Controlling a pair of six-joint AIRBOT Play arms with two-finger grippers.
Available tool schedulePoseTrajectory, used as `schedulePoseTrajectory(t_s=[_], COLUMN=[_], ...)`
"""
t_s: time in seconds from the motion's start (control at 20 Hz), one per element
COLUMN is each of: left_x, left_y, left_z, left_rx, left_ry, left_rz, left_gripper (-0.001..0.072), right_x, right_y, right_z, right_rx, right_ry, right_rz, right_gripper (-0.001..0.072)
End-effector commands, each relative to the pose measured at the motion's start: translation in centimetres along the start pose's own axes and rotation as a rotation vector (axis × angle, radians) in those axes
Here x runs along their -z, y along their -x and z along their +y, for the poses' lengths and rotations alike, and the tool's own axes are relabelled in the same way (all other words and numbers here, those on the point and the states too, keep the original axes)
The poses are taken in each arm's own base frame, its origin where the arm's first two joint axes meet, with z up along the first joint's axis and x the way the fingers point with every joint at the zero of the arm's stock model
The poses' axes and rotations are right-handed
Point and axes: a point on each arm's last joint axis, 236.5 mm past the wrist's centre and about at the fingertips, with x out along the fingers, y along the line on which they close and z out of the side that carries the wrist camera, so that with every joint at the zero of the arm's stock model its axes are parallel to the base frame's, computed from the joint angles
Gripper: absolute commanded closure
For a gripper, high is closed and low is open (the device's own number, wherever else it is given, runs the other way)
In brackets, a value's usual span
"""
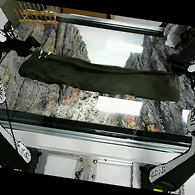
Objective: Fold the clothes and pants, and hang the long-sleeved shirts on hangers.
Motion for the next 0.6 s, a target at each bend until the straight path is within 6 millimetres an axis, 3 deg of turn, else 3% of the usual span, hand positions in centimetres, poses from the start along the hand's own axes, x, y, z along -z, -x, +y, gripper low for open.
schedulePoseTrajectory(t_s=[0.0, 0.1, 0.2, 0.35, 0.5, 0.55], left_x=[-2.9, -2.6, 0.1, 6.7, 13.3, 15.0], left_y=[3.9, 7.1, 9.3, 9.9, 9.2, 8.5], left_z=[-1.9, 0.1, 3.7, 8.2, 12.1, 12.6], left_rx=[0.025, -0.076, -0.208, -0.277, -0.326, -0.319], left_ry=[0.027, -0.017, -0.043, 0.049, 0.16, 0.199], left_rz=[-0.093, -0.099, -0.039, 0.081, 0.185, 0.208], left_gripper=[0.0008, 0.0008, 0.0008, 0.0007, 0.0006, 0.0006], right_x=[-2.6, -2.6, -1.0, 2.5, 7.8, 10.1], right_y=[3.2, 6.5, 9.5, 13.2, 15.5, 15.8], right_z=[2.8, 3.5, 2.4, -2.2, -7.8, -9.5], right_rx=[-0.058, -0.058, -0.018, 0.088, 0.187, 0.216], right_ry=[0.041, 0.177, 0.269, 0.239, 0.027, -0.05], right_rz=[-0.04, 0.026, 0.128, 0.235, 0.326, 0.365], right_gripper=[0.0146, 0.0146, 0.0147, 0.0146, 0.0134, -0.0008])
